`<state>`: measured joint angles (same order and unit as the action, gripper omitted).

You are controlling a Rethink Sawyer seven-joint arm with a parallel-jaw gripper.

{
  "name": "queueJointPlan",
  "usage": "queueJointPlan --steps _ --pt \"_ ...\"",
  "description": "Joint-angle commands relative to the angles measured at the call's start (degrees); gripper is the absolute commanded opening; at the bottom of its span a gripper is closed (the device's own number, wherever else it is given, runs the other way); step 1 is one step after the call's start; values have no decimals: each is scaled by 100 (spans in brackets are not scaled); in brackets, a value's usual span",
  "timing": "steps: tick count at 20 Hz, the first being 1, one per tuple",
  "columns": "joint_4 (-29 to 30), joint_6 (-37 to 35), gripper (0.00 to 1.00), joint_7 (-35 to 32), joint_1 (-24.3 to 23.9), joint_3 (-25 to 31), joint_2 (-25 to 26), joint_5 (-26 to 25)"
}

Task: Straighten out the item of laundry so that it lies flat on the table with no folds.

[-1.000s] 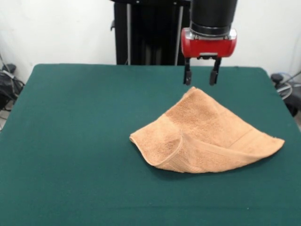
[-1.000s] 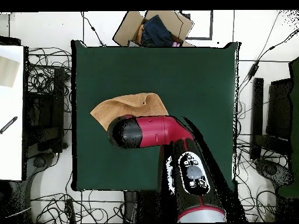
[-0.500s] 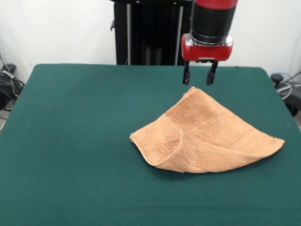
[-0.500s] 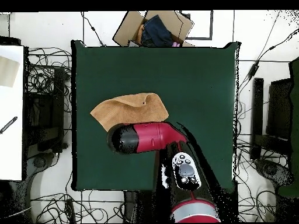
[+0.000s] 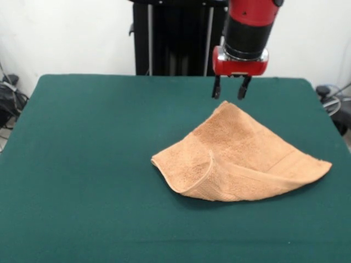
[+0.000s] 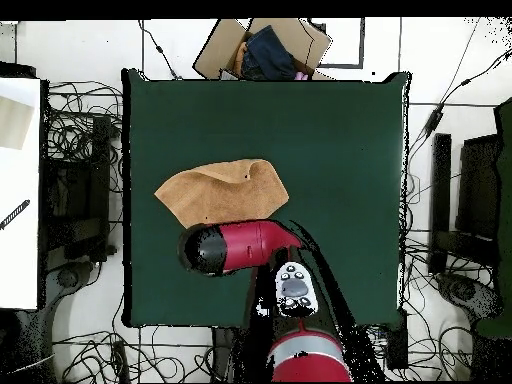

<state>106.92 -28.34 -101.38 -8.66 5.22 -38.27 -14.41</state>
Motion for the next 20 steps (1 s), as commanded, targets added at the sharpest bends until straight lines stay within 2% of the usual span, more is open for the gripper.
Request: queueJointPlan --steps 1,8,15,20 --pt "547 781 100 -1264 209 -338 327 -116" --pt "664 1449 100 -1122 194 -345 438 -85" --pt "675 1533 100 -1026 215 -378 448 65" --pt "620 2169 100 -1056 214 -324 447 -35"
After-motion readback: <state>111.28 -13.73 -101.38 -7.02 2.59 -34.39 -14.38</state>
